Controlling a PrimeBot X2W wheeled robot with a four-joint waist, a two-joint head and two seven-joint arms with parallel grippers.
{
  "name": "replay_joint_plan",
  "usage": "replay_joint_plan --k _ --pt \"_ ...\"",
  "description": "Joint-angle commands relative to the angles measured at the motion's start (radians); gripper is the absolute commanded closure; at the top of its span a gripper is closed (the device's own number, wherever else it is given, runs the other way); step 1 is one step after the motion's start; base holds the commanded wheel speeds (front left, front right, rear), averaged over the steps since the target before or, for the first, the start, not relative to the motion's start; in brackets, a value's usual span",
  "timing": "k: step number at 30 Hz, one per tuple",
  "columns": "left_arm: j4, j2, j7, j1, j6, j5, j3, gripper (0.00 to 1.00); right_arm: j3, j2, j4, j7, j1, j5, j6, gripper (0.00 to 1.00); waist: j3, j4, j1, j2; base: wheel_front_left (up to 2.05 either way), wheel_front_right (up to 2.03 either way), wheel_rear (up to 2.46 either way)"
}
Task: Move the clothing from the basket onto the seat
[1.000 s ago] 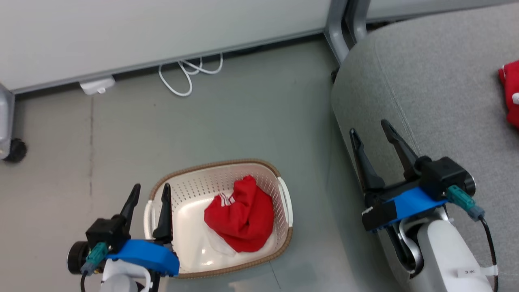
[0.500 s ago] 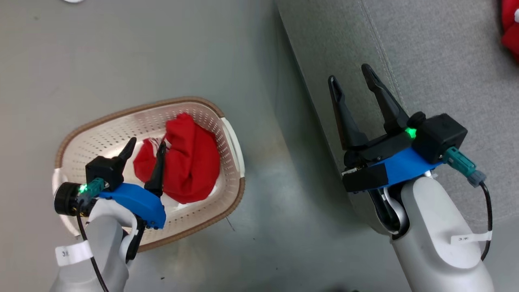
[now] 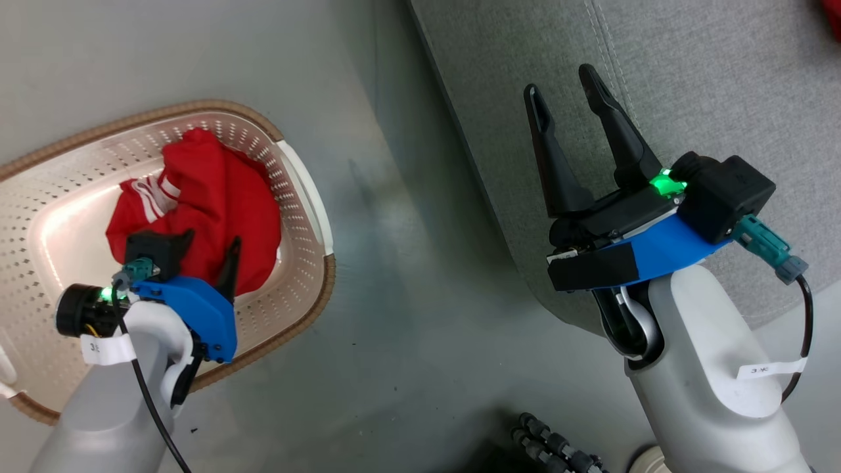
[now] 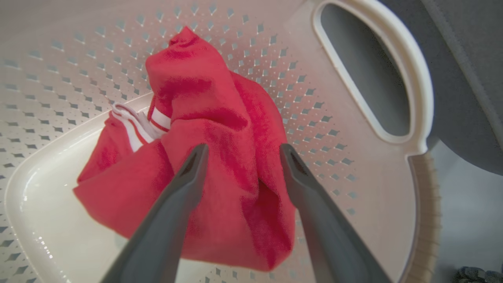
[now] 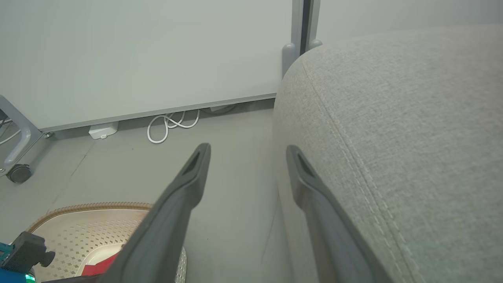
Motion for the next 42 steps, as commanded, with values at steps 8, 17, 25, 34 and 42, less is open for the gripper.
replay_joint_plan --k 8,17,25,34,42 --pt "0.042 0.022 0.039 -0.042 0.033 0.022 -0.020 0.00 0.010 0.002 -0.025 -0.005 -0.006 0.019 0.000 0.00 0.040 -0.019 -0.0002 0.0001 0.00 0.00 0.00" --pt "0.099 0.006 0.035 -0.093 0.126 0.035 -0.012 0.00 0.001 0.002 -0.037 -0.006 0.020 0.022 0.000 0.00 0.060 -0.013 -0.0002 0.0001 0.00 0.00 0.00" --pt "0.160 0.011 0.022 -0.144 0.144 0.046 -0.022 0.00 -0.002 0.002 -0.052 -0.006 0.040 0.010 0.000 0.00 0.070 -0.005 -0.0002 0.0001 0.02 0.02 0.02" --pt "0.233 -0.005 0.026 -0.187 0.129 0.034 -0.030 1.00 0.003 0.002 -0.061 -0.005 0.050 -0.004 0.000 0.00 0.080 0.011 -0.0002 0.0001 0.04 0.04 0.04" --pt "0.280 -0.017 0.010 -0.213 0.114 0.024 -0.038 1.00 0.005 0.002 -0.054 -0.006 0.045 -0.003 0.000 0.00 0.076 0.011 -0.0002 0.0001 0.00 0.00 0.00"
